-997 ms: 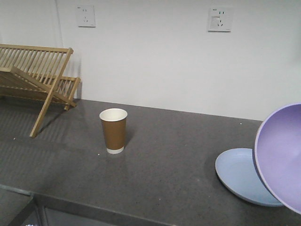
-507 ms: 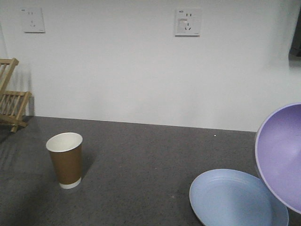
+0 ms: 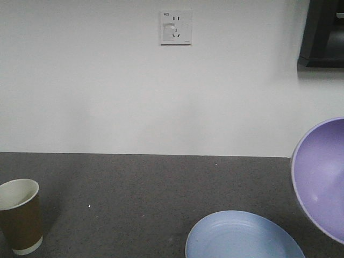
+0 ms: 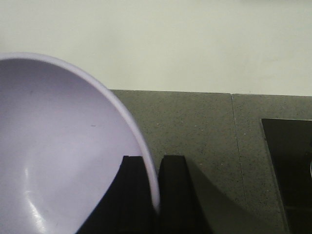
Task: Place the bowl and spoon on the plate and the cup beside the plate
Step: 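Lower the lavender bowl onto the blue plate and release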
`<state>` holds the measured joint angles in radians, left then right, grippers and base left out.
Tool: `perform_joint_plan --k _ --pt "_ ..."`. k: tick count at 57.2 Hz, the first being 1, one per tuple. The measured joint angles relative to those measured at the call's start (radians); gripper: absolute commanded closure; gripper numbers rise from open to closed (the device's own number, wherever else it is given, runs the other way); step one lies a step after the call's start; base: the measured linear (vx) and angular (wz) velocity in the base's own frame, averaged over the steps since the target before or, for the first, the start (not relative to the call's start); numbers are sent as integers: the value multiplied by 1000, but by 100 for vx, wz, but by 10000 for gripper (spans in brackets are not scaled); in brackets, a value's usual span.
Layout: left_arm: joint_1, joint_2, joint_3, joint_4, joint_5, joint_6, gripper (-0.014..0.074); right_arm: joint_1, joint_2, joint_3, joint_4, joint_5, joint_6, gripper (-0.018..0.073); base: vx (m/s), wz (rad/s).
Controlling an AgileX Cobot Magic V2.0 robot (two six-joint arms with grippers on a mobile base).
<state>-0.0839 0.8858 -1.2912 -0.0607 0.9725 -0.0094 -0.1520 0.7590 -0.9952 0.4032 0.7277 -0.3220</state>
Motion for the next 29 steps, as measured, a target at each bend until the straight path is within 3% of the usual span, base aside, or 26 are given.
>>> perform_joint_plan --k 29 --pt "0 0 0 0 0 0 603 0 0 0 0 0 0 571 2 -3"
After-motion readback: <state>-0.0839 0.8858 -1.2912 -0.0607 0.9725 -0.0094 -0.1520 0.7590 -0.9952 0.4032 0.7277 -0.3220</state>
